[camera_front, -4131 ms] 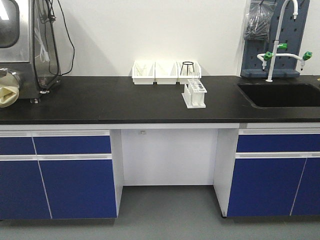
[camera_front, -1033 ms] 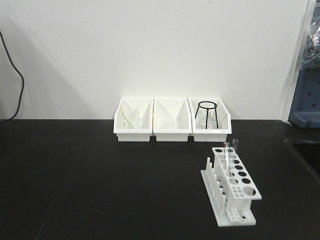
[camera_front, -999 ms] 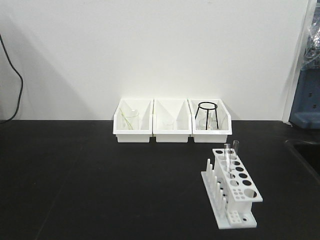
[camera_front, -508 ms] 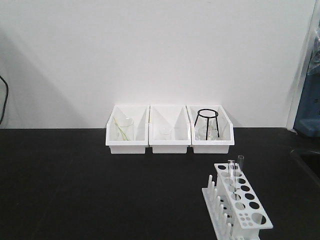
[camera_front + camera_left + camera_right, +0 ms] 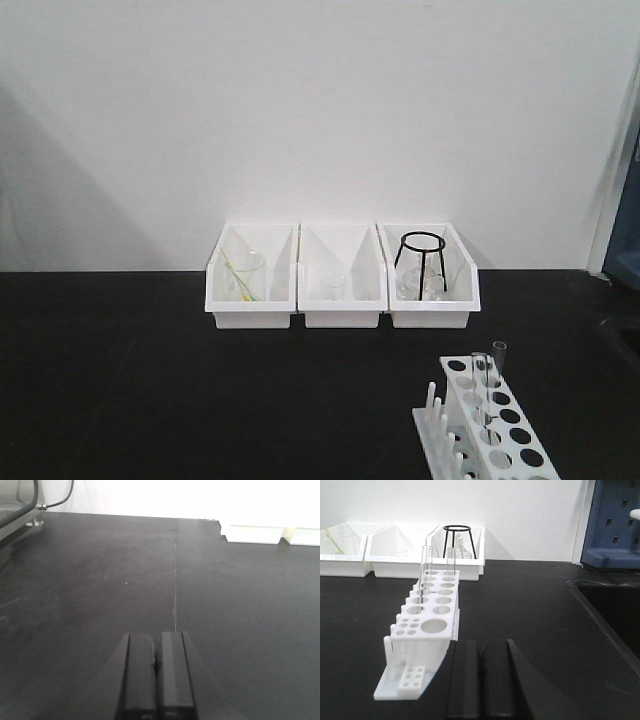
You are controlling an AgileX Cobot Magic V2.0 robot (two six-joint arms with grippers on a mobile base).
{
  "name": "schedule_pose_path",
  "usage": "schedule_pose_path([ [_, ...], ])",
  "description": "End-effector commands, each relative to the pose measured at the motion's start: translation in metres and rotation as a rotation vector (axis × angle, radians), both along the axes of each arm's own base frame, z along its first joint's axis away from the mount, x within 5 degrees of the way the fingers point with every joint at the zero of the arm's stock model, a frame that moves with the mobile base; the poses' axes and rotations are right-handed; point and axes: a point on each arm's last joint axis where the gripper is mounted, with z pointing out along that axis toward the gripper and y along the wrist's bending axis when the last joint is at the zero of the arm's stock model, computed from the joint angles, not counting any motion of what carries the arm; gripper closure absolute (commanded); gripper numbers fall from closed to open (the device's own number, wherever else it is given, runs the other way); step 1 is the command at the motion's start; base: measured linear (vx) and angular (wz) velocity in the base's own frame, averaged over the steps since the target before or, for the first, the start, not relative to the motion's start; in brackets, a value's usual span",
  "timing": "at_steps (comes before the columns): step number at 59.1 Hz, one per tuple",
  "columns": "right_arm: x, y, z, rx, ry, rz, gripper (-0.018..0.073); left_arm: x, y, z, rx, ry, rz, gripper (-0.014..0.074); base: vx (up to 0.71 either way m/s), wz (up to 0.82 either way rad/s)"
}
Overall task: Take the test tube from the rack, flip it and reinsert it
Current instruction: 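Move the right gripper above the clear test tube in the rack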
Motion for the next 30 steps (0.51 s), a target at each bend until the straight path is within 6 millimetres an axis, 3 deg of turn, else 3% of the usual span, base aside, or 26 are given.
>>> schedule_pose_path([
  [1,0.0009,0.0005,0.0067,-0.006,-0.072,0.006,0.0568,0.0007,-0.0008,0.0084,0.003,-0.098,-0.011,0.0603,0.12,-0.01],
  [30,0.0009,0.0006,0.007,-0.006,-0.075,0.006,0.0568,0.0007,-0.0008,0.0084,0.003,-0.098,-0.011,0.0603,0.07,-0.02],
])
